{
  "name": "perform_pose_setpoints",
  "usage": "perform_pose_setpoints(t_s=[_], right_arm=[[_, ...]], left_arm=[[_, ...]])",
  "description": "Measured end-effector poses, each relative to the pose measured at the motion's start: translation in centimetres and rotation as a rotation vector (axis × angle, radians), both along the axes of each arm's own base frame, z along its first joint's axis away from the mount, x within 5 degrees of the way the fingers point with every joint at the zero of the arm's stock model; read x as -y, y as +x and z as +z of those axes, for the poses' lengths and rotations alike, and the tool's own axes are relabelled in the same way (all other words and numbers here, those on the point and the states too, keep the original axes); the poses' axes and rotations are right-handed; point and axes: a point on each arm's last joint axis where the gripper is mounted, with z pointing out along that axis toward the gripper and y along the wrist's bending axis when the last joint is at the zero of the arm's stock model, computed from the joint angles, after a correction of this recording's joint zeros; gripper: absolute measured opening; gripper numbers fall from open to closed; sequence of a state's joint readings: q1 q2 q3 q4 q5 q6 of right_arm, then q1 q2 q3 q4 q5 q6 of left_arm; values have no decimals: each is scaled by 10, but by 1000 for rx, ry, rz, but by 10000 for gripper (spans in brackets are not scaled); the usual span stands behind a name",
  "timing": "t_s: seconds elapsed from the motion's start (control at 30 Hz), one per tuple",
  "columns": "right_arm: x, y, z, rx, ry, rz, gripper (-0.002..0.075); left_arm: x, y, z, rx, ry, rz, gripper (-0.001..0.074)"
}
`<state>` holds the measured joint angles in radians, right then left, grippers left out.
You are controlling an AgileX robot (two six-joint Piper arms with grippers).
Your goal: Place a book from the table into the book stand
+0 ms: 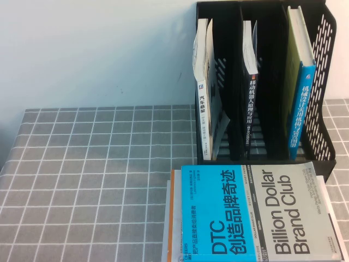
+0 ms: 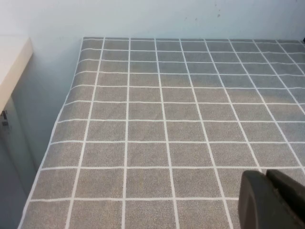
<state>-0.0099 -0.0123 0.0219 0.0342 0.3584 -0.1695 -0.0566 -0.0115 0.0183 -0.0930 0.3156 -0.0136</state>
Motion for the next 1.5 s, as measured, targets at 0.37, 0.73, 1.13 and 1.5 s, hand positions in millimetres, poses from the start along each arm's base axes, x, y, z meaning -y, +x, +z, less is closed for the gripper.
perform_pose_setpoints(t_s=[0.37,0.73,1.13,1.5], right_arm=[[1,2,2,46,-9,-3,-3],[2,5,38,444,45,-25,-3],[1,-5,72,830,274,14,-3],[4,-3,71,778,259,-33,-3]], left_arm=[[0,1,4,57,-3,5,-3],[-3,3,35,393,-68,36,-3],[-8,-11,73,843,-148,70,-3],[-4,-13,95,655,-74,34,-3]])
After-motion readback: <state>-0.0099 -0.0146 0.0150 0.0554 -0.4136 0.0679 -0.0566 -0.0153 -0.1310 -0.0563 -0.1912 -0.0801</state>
